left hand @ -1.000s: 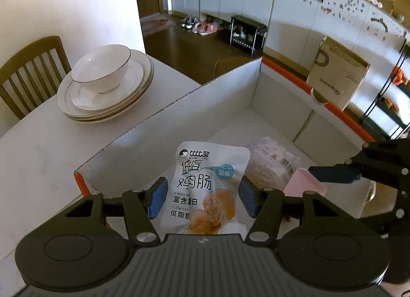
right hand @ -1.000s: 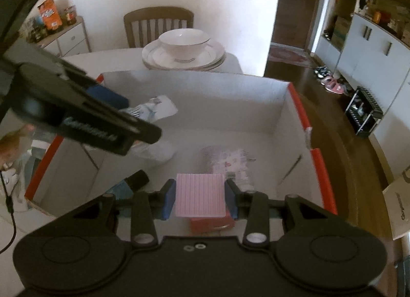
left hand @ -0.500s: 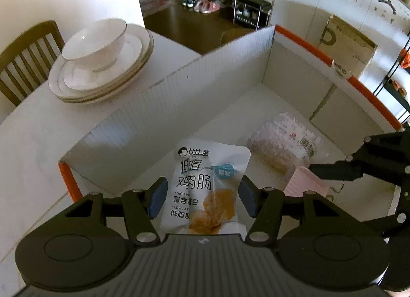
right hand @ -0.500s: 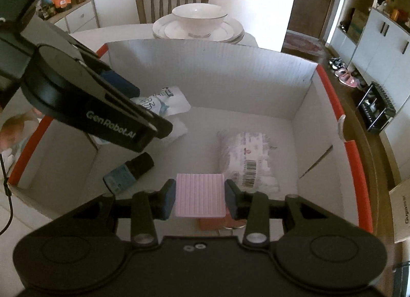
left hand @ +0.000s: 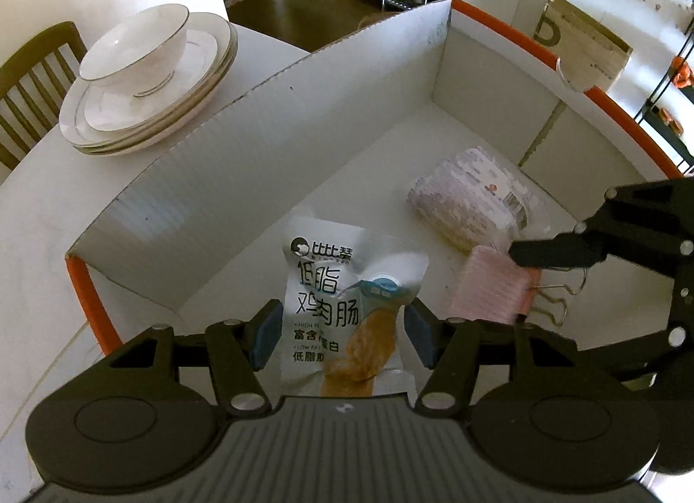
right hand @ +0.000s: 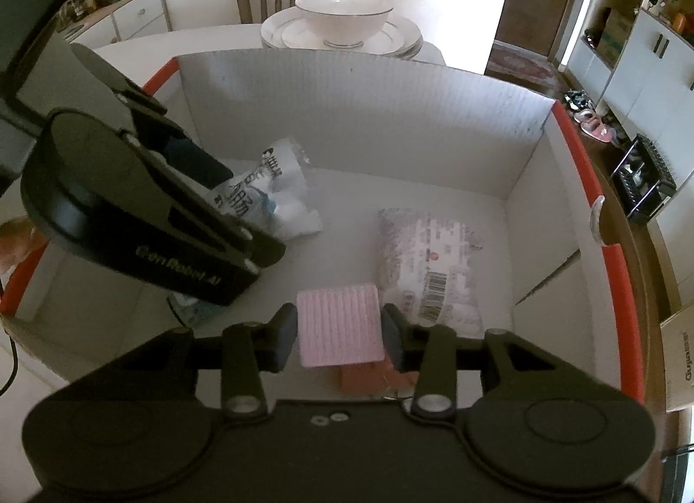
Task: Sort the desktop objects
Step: 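Lower the snack packet and notepad into the box and open both grippers, then withdraw both grippers from the box back over the table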
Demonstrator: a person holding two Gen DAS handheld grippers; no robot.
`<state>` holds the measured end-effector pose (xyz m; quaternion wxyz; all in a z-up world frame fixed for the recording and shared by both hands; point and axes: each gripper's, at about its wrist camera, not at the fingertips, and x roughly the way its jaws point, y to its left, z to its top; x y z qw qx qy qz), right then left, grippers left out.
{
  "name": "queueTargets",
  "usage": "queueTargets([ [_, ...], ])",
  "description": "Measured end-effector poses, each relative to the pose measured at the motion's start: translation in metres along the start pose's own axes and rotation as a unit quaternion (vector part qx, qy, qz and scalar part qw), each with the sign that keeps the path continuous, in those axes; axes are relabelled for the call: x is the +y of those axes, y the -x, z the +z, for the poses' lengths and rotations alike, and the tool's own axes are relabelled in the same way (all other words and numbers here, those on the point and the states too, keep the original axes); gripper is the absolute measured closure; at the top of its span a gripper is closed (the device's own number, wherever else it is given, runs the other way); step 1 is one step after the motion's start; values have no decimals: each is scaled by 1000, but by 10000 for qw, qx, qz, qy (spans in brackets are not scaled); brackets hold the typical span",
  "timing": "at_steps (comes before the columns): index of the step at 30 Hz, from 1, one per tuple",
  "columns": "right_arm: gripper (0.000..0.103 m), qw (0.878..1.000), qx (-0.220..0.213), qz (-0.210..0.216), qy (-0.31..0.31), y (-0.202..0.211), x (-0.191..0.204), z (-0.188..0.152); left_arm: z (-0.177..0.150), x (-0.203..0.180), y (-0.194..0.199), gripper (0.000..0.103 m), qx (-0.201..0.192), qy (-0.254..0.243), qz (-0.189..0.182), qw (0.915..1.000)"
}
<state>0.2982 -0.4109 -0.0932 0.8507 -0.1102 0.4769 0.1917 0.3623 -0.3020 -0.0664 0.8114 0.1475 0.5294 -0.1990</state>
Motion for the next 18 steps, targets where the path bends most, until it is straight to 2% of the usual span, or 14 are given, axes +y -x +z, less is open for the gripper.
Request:
queueTargets([
  [8,49,9999,-88,72,4,14,-8,-1,-5,-2,7,41,-68,7,-93,9999],
  [18,42,9994,-297,168,-111,37,-19,-6,-13,-7,31,30,-364,48,-169,9992],
])
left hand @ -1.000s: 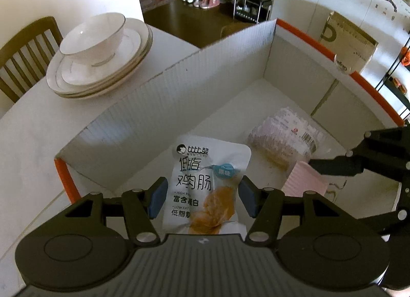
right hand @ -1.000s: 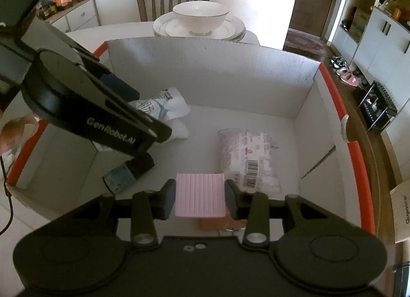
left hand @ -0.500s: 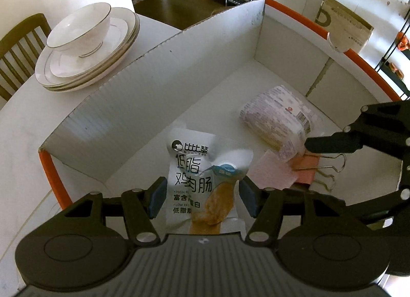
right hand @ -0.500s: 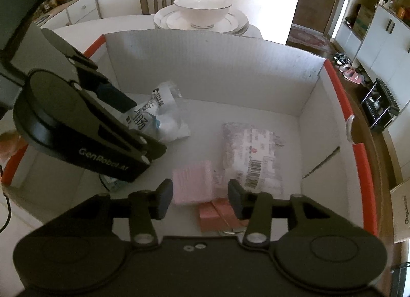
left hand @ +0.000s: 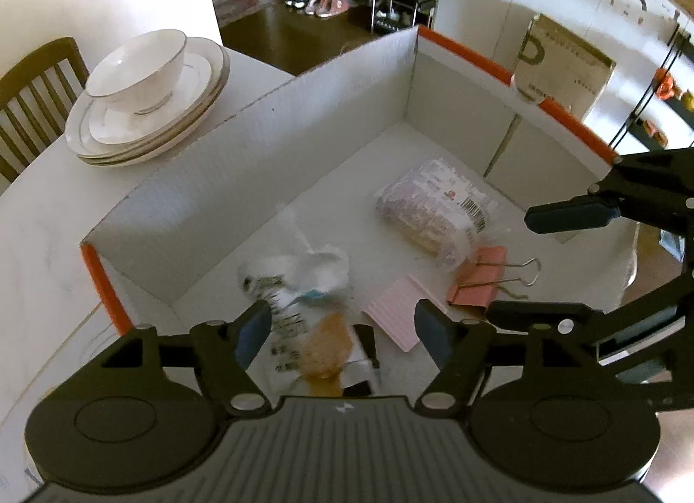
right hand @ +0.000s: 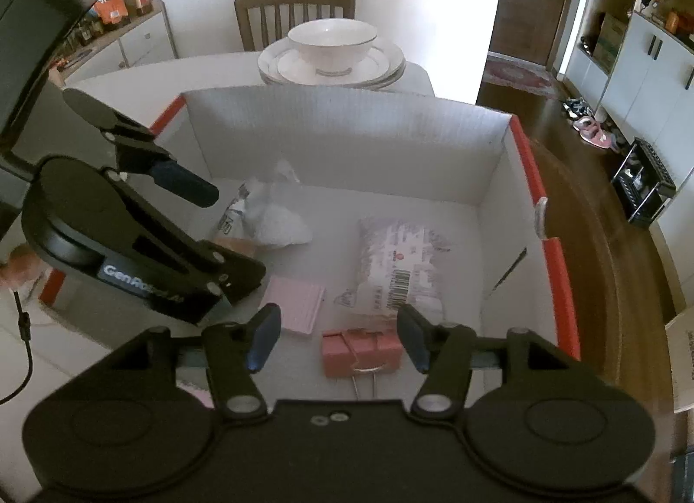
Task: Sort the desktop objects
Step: 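Withdraw both grippers from the box back over the table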
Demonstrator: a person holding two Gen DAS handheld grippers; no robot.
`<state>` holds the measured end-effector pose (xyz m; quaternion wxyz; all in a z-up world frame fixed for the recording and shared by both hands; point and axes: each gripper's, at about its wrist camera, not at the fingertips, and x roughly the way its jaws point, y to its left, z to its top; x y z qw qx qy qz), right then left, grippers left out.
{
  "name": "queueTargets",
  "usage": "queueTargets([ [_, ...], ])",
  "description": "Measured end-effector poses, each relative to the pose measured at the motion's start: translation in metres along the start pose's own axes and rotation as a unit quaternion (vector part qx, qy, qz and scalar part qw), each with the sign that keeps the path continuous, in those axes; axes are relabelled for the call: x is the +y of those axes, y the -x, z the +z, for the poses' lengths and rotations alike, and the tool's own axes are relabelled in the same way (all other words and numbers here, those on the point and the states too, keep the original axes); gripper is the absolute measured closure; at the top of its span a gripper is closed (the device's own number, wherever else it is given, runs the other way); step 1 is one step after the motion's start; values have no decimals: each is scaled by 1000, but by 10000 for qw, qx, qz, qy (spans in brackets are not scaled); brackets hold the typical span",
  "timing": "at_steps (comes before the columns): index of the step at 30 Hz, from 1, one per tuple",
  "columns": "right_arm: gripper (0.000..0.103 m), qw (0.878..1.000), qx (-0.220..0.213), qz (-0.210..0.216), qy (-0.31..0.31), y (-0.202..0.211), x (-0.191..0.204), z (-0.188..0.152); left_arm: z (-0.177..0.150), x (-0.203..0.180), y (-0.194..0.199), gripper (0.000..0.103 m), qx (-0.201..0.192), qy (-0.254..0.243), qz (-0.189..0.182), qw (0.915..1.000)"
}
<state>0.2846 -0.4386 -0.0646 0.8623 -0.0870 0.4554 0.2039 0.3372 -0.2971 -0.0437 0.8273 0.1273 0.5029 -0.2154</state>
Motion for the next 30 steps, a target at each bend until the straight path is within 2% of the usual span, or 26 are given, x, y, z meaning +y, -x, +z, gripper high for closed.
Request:
queueTargets([
  [2,39,10000,-70,15,-37,7,-2,-2,-2,2,5,30,-57,81,-52,9999],
  [10,36,9994,-270,158,-171,25,-5,-4,-11,6,37,30,-401,333,-73,9986],
  [17,32,9978,-418,335,-387,37,0,-5,-29,-1,71,30,-826,281,6,9962],
  [20,30,9975,-465,353,-402,40,6,-4,-37,-2,84,30,-993,308,-73,9946],
  [24,23,9970,-572,331,-407,47,15,-5,-48,-1,99,30,-1156,353,-156,9925],
  [30,19,9947,-705,391,-637,57,30,-7,-69,4,117,30,-1334,369,-248,9901],
])
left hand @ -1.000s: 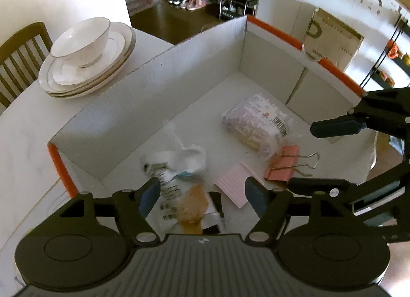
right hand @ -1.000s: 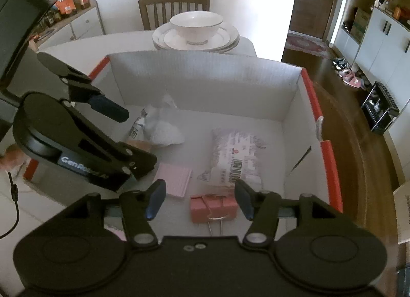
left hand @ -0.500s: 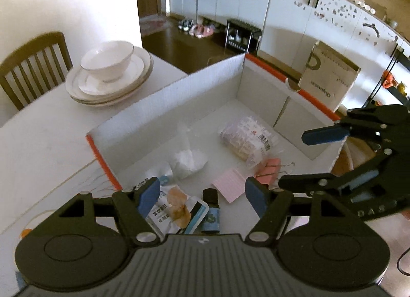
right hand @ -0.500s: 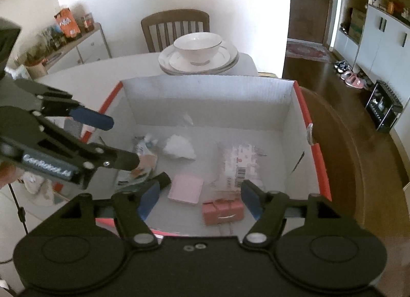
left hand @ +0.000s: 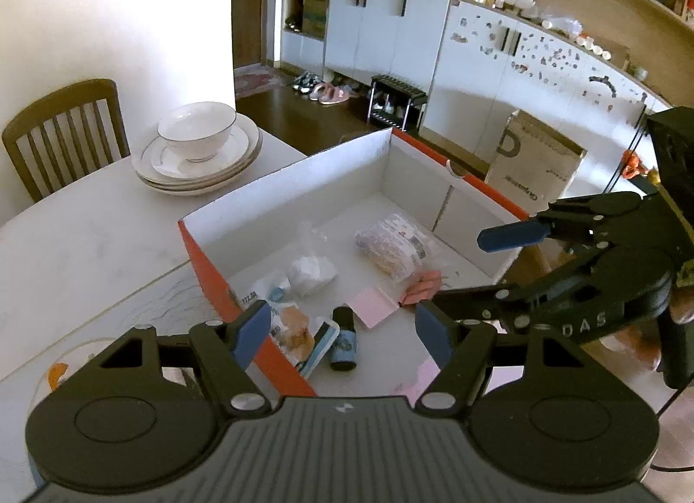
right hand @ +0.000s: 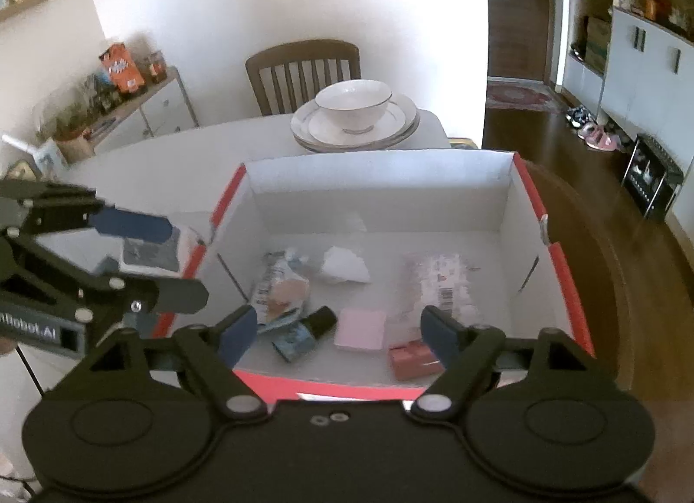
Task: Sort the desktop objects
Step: 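Withdraw both grippers from the box back over the table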
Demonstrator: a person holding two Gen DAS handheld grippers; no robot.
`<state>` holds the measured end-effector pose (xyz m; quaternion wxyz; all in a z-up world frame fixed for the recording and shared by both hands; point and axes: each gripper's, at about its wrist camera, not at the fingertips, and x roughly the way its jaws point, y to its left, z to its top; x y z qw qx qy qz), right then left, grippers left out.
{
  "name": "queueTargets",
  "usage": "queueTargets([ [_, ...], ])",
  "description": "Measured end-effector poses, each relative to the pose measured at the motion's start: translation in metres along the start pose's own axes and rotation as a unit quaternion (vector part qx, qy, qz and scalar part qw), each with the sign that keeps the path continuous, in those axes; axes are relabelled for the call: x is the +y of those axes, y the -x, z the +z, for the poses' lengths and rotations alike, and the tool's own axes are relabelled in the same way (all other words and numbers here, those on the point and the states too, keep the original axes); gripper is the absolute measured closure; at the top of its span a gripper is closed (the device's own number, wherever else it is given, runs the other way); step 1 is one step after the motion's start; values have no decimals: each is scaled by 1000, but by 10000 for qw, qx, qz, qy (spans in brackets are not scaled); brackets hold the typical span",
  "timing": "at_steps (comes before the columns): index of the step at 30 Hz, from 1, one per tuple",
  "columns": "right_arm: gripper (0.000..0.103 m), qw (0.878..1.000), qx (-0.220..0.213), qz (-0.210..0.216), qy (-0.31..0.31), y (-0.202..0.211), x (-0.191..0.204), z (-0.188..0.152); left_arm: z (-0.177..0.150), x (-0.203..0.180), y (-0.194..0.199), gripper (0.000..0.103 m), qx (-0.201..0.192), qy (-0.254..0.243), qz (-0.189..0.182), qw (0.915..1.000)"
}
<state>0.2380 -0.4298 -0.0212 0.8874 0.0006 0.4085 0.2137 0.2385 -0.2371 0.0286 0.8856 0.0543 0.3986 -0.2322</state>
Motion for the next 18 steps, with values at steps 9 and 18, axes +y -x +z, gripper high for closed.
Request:
queueTargets([
  [9,9,9996,-201,-66,-177,14,32,-6,-25,20,32,19,-172,-14,-130,9998],
  [18,3,9985,-328,-274,-330,14,69,-17,-60,53,56,13,-191,116,-196,9996],
])
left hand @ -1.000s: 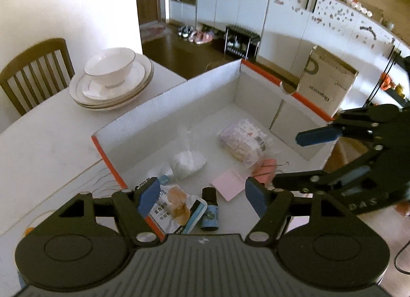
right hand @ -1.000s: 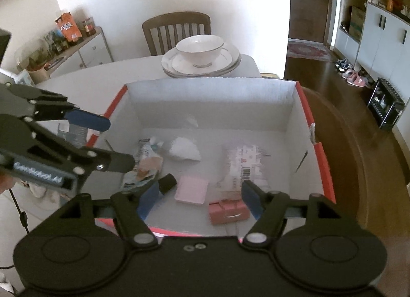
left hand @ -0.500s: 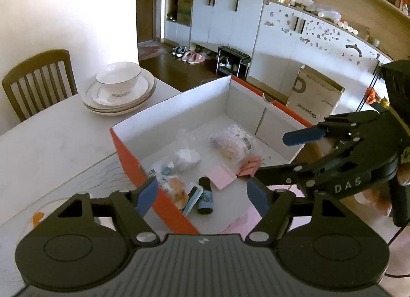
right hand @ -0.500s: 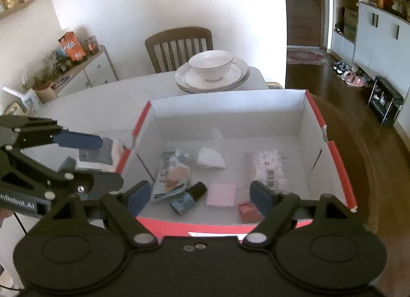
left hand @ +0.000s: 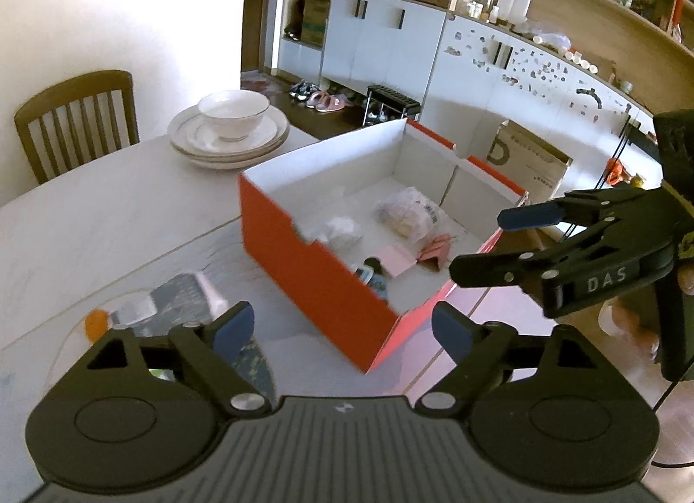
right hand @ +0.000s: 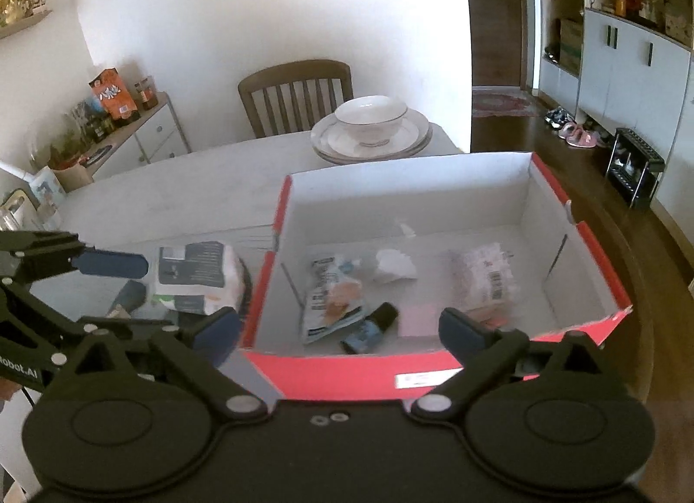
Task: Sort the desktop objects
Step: 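Withdraw both grippers from the box back over the table, then grasp the silver ZHOUSHI foil packet with the left gripper while the right gripper grasps the white cloth item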
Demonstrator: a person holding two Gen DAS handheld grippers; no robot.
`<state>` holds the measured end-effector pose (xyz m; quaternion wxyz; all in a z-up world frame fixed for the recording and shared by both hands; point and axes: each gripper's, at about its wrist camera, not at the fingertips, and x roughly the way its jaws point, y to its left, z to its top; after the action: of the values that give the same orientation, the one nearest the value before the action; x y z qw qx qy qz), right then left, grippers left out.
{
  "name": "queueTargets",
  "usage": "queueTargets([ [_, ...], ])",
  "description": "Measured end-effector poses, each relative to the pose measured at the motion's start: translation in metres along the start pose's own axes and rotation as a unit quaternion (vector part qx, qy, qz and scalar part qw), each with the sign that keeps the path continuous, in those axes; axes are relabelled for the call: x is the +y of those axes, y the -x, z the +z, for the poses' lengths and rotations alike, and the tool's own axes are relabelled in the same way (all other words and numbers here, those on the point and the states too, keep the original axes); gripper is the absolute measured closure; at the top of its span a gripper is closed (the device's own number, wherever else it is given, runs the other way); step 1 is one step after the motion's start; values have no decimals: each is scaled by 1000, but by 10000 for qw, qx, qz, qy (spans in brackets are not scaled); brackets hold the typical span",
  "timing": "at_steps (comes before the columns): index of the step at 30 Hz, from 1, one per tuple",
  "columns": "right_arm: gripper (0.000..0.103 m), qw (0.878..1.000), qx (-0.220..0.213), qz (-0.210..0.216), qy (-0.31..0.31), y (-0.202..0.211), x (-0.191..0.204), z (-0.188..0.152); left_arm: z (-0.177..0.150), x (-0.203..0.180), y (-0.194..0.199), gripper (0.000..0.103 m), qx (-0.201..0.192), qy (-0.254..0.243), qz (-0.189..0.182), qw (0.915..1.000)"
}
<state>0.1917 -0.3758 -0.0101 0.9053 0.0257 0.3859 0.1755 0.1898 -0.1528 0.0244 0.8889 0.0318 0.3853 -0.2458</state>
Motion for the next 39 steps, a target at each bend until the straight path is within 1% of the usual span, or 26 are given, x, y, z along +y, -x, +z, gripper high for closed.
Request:
queueTargets([
  [6,2,10000,-44,-10,-13,-1,32,-5,-19,21,20,11,-65,44,34,10000],
  [8,2,10000,-44,-12,-15,-2,43,-7,-25,30,25,2,-83,115,7,9999],
  [9,2,10000,-39,-10,-15,-3,49,-8,-27,34,28,0,-101,149,-2,9998],
  [17,2,10000,29,-43,0,-12,92,-17,-55,73,43,0,-66,302,69,9995],
  [25,2,9999,72,-113,21,-28,130,-24,-84,117,53,0,90,383,333,9987],
  [31,2,9998,171,-99,59,-42,155,-31,-101,148,53,0,220,490,575,9969],
  [36,2,9996,260,-98,110,-54,175,-37,-110,167,49,0,320,530,721,9955],
  [39,2,9993,320,-77,184,-60,186,-43,-113,178,45,0,399,634,765,9943],
])
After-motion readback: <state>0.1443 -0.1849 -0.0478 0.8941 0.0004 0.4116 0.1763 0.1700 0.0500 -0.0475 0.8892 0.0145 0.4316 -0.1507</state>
